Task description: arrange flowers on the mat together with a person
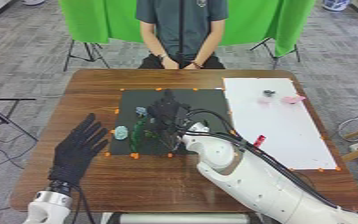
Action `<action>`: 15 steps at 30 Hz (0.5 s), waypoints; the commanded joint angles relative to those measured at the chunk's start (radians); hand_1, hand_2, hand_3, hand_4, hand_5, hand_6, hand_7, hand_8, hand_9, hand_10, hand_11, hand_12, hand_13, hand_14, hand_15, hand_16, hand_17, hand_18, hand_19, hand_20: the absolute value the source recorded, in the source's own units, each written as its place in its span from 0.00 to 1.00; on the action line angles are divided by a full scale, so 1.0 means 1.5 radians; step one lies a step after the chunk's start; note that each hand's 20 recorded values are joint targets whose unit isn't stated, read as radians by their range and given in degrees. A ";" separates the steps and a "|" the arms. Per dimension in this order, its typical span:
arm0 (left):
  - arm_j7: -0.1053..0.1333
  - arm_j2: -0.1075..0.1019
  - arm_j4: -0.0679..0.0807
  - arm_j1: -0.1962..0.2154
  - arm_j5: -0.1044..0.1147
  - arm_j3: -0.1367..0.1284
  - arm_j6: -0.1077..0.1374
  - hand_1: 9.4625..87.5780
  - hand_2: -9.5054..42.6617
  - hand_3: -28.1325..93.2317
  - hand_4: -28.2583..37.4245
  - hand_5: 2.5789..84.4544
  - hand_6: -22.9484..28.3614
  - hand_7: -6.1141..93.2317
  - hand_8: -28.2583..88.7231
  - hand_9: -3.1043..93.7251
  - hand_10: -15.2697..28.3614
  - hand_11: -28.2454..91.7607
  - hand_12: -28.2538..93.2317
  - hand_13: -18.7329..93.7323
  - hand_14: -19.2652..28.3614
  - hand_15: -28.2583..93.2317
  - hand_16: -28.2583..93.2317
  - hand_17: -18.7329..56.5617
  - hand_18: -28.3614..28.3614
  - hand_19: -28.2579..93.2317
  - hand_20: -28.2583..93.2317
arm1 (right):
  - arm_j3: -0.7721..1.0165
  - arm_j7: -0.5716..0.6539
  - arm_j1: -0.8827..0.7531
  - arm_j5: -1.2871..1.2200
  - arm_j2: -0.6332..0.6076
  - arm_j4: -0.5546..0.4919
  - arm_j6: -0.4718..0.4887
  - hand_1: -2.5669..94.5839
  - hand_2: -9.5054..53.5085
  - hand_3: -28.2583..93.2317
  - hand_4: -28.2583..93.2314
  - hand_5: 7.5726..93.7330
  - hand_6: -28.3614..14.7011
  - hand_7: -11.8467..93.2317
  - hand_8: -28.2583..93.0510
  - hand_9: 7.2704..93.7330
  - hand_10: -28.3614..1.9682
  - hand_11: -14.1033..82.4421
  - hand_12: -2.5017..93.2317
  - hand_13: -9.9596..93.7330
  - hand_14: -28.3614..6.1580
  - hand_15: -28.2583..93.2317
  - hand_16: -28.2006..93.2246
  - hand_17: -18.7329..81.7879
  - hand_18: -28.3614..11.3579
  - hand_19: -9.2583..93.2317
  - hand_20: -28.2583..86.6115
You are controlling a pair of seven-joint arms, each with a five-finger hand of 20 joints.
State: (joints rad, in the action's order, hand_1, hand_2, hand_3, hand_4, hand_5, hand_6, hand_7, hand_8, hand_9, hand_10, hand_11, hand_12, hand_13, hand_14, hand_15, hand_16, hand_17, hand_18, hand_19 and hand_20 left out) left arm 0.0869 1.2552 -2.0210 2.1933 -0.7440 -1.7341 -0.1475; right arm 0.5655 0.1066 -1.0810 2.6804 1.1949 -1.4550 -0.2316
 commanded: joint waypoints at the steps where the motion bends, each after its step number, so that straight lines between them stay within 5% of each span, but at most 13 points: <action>1: 0.001 0.005 0.004 0.002 0.000 0.000 0.001 0.18 0.14 0.82 0.00 0.32 0.47 0.21 0.17 0.28 0.58 0.33 0.36 0.35 0.66 0.32 0.27 0.10 0.86 0.55 0.29 | 0.005 -0.008 0.014 -0.002 0.001 -0.003 0.006 0.53 0.00 0.88 0.00 0.61 0.71 0.54 0.17 0.79 0.73 0.28 0.49 0.72 0.70 0.66 0.52 0.41 0.29 0.75 0.58; 15: -0.005 0.007 0.003 0.003 -0.003 -0.004 -0.006 0.17 0.11 0.84 0.00 0.32 0.45 0.22 0.16 0.27 0.55 0.33 0.36 0.35 0.62 0.31 0.28 0.10 0.85 0.54 0.30 | 0.005 0.004 0.005 -0.015 -0.013 -0.032 0.013 0.51 0.00 0.90 0.00 0.62 0.69 0.52 0.18 0.78 0.70 0.28 0.49 0.72 0.68 0.68 0.51 0.40 0.28 0.75 0.59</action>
State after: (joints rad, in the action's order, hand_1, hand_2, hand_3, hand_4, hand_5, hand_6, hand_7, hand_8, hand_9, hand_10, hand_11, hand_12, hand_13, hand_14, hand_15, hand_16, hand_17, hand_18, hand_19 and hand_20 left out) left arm 0.0873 1.2613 -2.0204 2.1886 -0.7462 -1.7384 -0.1502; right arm 0.5612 0.0978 -1.0705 2.6516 1.1842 -1.4798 -0.2211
